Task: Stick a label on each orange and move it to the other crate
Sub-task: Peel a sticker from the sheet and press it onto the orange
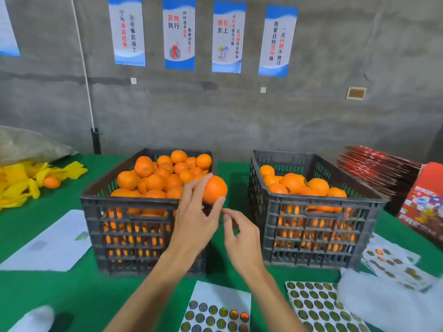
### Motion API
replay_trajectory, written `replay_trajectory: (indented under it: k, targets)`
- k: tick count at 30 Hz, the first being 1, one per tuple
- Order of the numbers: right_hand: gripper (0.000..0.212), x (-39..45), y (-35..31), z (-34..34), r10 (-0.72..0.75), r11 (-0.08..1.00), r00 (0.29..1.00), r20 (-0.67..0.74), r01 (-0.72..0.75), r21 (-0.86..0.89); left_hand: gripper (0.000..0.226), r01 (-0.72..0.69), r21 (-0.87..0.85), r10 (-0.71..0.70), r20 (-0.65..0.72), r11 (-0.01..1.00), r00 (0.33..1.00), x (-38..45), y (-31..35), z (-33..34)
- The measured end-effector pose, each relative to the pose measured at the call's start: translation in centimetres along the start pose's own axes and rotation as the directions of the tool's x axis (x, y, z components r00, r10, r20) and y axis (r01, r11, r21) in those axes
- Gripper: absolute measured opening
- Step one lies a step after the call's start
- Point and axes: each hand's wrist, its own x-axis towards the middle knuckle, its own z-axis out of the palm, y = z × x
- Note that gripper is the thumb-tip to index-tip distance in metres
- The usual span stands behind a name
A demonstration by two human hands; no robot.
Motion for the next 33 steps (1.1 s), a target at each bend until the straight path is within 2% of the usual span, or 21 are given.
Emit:
replay_trajectory:
  k: [2, 6, 7, 9, 11, 13, 16, 19, 26, 30, 33]
  targets:
    - [0.021, -3.5, 2.0, 0.4, 0.087, 0.996, 0.989, 0.118, -0.082, -0.045, 0.058, 0.018, -0.016, -0.018, 0.018, 1.0, 1.0, -3.3, 0.0, -0.9]
    - [0.021, -9.8, 5.6, 1.5, 0.267, 0.962, 0.904, 0.333, -0.231, -0.145, 0.057, -0.027, -0.033, 0.029, 0.081, 0.999, 0.996, -10.2, -2.0, -2.3]
    - [0.022, -10.8, 6.2, 1.7, 0.287, 0.956, 0.877, 0.385, -0.239, -0.169, 0.056, 0.007, -0.058, -0.001, 0.101, 0.998, 0.995, -11.7, -2.6, -2.2]
    - [0.021, -12.2, 6.9, 2.0, 0.305, 0.947, 0.826, 0.474, -0.213, -0.239, 0.053, 0.202, -0.104, -0.184, 0.164, 0.974, 0.969, -14.3, -3.6, -1.8]
    - [0.02, -12.9, 7.4, 2.1, 0.289, 0.943, 0.802, 0.523, -0.145, -0.299, 0.052, 0.434, -0.104, -0.401, 0.237, 0.895, 0.885, -16.4, -5.0, -1.3]
    - [0.026, -13.3, 7.6, 2.1, 0.253, 0.943, 0.778, 0.575, -0.065, -0.327, 0.049, 0.589, -0.062, -0.553, 0.278, 0.806, 0.786, -17.8, -6.5, -1.1]
    - [0.046, -13.5, 7.7, 2.0, 0.196, 0.94, 0.75, 0.632, 0.041, -0.339, 0.04, 0.733, -0.108, -0.677, 0.313, 0.671, 0.666, -18.9, -7.7, -1.0]
    - [0.055, -13.6, 7.7, 2.3, 0.168, 0.929, 0.751, 0.639, 0.096, -0.356, 0.044, 0.791, -0.154, -0.73, 0.312, 0.593, 0.608, -19.2, -8.2, -0.8]
    - [0.04, -13.3, 7.8, 3.1, 0.149, 0.949, 0.732, 0.665, 0.084, -0.305, 0.049, 0.789, -0.219, -0.724, 0.316, 0.573, 0.613, -19.6, -8.4, -1.0]
    - [0.02, -13.2, 7.9, 3.3, 0.243, 0.967, 0.76, 0.603, -0.141, -0.213, 0.055, 0.774, -0.164, -0.702, 0.339, 0.612, 0.627, -19.7, -8.1, -1.1]
    - [0.012, -13.0, 7.7, 3.4, 0.292, 0.956, 0.737, 0.61, -0.235, -0.174, 0.055, 0.751, -0.134, -0.683, 0.336, 0.647, 0.648, -19.8, -8.0, -1.2]
